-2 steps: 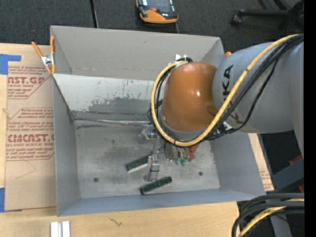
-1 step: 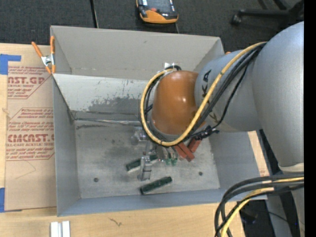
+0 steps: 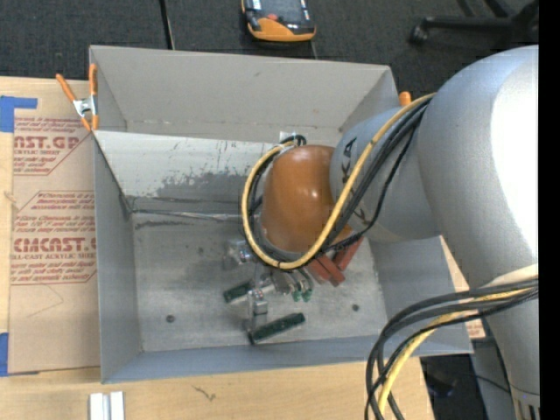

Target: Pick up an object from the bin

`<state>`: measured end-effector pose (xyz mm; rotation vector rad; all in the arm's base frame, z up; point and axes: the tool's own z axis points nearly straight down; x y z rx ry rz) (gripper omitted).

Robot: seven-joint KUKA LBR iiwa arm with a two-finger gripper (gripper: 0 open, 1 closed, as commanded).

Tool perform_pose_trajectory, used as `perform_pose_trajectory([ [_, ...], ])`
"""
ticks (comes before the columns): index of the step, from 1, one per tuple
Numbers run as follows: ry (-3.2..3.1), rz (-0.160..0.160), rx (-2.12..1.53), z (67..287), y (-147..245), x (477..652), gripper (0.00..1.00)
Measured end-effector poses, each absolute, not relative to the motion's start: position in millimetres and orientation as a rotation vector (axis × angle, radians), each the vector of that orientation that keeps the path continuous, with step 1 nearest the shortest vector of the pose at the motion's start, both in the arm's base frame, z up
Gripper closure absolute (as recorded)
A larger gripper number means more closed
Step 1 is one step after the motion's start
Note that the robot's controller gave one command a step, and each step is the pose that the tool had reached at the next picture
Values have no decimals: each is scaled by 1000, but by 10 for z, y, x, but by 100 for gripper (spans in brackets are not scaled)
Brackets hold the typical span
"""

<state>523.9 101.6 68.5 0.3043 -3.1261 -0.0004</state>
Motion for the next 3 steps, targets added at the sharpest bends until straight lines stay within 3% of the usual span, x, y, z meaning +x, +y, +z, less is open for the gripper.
perform_pose_trajectory([
  [1, -3140, -2, -6, 1060, 958, 5164, 0],
  [2, -3136, -1, 231, 854, 1003, 5220, 0],
  [3, -3141, -3, -96, 700, 979, 5159, 100],
])
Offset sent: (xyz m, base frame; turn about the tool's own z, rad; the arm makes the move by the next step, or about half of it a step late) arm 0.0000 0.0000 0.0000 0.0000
